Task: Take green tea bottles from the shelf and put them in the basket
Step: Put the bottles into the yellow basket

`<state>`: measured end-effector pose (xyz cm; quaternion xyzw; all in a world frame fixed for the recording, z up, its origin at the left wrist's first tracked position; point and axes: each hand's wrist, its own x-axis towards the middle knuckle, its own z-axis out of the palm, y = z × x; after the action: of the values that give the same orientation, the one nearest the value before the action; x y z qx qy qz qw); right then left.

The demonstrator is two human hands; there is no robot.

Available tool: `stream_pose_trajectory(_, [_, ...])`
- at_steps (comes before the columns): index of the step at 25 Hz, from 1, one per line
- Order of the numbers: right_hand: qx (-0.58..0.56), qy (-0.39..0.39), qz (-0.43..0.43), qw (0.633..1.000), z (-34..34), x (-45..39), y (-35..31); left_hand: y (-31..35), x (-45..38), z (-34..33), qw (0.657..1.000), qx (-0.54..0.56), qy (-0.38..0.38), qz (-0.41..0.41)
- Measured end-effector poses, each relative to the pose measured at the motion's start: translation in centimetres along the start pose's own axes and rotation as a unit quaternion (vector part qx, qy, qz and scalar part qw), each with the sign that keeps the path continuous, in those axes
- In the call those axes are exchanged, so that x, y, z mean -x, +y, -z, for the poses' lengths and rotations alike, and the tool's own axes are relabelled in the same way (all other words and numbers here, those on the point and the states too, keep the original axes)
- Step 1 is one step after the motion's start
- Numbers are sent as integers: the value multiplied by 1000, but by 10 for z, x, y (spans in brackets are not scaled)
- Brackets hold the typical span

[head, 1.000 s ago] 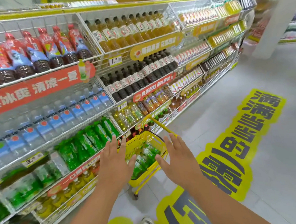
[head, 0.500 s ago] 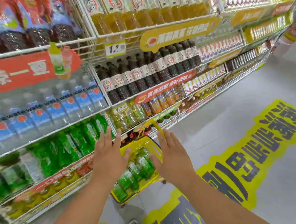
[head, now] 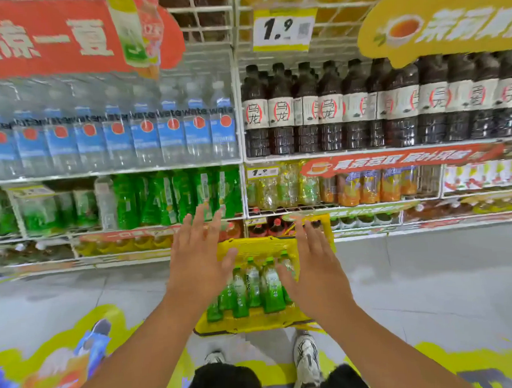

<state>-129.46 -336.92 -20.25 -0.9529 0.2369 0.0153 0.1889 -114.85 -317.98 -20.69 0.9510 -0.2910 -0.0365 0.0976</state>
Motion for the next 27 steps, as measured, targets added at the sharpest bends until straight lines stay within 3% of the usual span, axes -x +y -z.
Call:
stream_pose_trajectory(7, [-1,-78,4,997,-97,-43,58,7,3,-109,996,-2,-53,71])
stream_pose_trajectory(17, [-10,-158,-15,987,-281,-83,99,-37,-10,-295,984,2,-136,116])
stream_pose_trajectory(23, [-55,-205,-141,967,-373,-98,124,-65,-18,-382,960,11,-213,180])
stream_pose_trajectory(27, [-81,-195,-228,950,-412,-110,128,-76,-26,-420,917,56,-260,299])
